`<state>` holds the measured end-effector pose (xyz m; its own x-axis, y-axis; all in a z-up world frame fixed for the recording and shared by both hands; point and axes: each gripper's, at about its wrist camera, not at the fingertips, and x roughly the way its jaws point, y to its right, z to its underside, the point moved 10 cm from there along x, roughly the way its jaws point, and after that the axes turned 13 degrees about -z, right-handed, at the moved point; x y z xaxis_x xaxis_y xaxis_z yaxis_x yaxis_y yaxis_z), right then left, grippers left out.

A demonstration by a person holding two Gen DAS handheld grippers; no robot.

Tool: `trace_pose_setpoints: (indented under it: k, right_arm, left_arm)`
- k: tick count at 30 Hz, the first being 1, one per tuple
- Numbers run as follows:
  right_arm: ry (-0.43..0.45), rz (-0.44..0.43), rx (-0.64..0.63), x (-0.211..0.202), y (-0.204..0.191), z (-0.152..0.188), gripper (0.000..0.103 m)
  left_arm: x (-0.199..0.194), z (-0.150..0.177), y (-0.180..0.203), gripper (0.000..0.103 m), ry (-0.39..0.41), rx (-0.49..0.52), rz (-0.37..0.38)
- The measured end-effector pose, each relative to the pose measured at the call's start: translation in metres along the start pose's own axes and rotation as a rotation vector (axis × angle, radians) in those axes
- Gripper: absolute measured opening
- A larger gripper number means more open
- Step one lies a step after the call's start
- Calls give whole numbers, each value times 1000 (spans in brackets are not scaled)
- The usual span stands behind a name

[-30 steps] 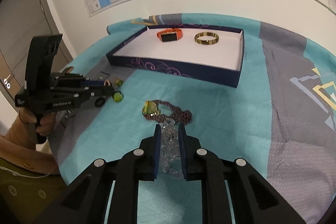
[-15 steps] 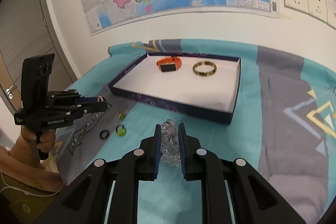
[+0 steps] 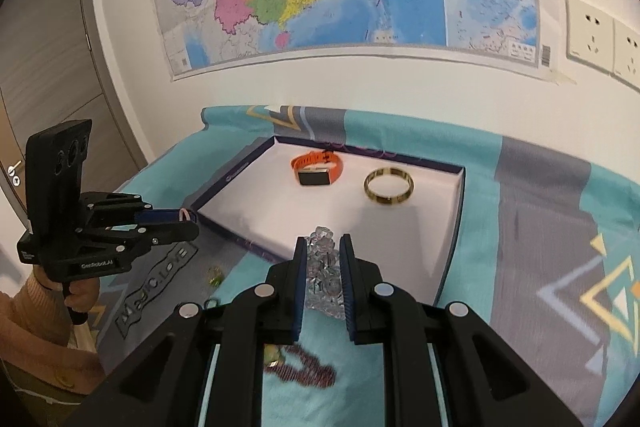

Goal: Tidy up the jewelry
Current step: 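Carry crystal bracelet and pink ring into the box and release both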

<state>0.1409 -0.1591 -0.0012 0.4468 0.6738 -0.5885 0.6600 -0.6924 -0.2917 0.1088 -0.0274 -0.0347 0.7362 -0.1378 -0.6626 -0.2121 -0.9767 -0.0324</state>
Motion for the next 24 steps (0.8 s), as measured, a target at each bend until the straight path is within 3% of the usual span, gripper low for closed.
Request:
trace_pose_setpoints:
  k: [24]
  right_arm:
    - [0,25,3,37,21,-26,14]
  left_arm:
    - [29,-29,-12,19,12,-10,-36]
